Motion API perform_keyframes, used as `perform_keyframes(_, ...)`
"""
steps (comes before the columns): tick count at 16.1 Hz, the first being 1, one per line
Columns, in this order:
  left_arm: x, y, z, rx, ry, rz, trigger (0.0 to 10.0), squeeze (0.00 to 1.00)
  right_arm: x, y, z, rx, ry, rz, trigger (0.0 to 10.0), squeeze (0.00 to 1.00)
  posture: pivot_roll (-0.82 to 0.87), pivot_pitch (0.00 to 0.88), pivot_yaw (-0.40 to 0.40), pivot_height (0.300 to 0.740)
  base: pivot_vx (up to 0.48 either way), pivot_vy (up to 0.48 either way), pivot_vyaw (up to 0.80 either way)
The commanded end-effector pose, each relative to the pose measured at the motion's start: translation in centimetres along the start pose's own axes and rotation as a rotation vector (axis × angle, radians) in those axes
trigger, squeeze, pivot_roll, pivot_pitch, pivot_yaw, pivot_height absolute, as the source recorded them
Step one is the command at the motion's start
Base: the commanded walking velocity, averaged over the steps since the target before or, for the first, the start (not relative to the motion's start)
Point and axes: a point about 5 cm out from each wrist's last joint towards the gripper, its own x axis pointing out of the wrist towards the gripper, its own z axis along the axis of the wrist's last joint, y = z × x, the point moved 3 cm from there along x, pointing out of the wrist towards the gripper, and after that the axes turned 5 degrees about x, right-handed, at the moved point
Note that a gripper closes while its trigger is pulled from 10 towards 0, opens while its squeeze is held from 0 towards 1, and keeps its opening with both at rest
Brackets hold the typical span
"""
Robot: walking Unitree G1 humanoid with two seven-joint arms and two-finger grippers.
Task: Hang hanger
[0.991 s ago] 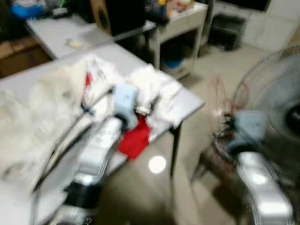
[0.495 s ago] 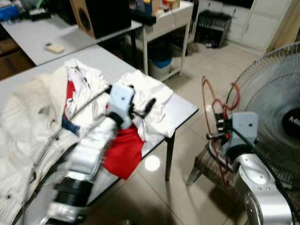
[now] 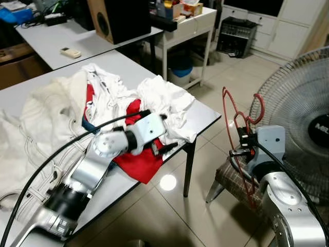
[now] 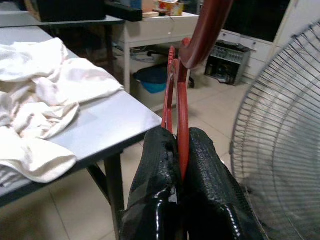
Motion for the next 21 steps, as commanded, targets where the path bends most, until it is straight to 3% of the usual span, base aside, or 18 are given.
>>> perform_keyframes(1,0.4,0.2,0.1,0.041,0.010,0.014,10.0,0.00,-0.2,-0.3,0.1,0.003,-0.002,-0.002,10.0,0.00,-0.11,0.030,0.060,0.740,0.000,0.000,0.00)
perform_keyframes(3,1.1,0.8,0.2,0.066,0.013,0.052,10.0,0.00,-0.5,-0.4,-0.4,0.009,0.014,-0.005,10.0,0.00,-0.11,0.028,0.065,0.740,0.000,0.000,0.00)
perform_keyframes(7,1.4,-0.2,-0.3,0.114,0.024,-0.055,10.0,0.00,-1.2,-0.4,-2.3,0.011,0.082,0.022,10.0,0.00,-0.11,0.028,0.067,0.740,0.000,0.000,0.00)
perform_keyframes(8,1.5,0.0,-0.5,0.137,0.034,-0.054,8.3,0.00,-1.5,-0.7,-2.7,0.009,0.093,0.019,10.0,0.00,-0.11,0.026,0.068,0.740,0.000,0.000,0.00)
perform_keyframes(9,1.7,0.1,-0.5,0.146,0.036,-0.052,2.7,0.00,-1.6,-0.9,-2.9,0.007,0.100,0.016,10.0,0.00,-0.11,0.025,0.068,0.740,0.000,0.000,0.00)
perform_keyframes(10,2.0,0.1,-0.5,0.160,0.034,-0.054,0.0,0.00,-1.7,-1.1,-3.2,0.001,0.110,0.011,10.0,0.00,-0.11,0.021,0.071,0.740,0.000,0.000,0.00)
perform_keyframes(19,2.5,-0.3,-1.2,0.235,0.059,-0.105,0.0,0.00,-1.9,-1.8,-3.4,-0.013,0.113,0.009,10.0,0.00,-0.11,0.020,0.067,0.740,0.000,0.000,0.00)
perform_keyframes(21,2.7,-0.2,-1.8,0.290,0.107,-0.093,0.0,0.00,-1.8,-1.7,-3.3,-0.015,0.109,0.010,10.0,0.00,-0.11,0.023,0.068,0.740,0.000,0.000,0.00)
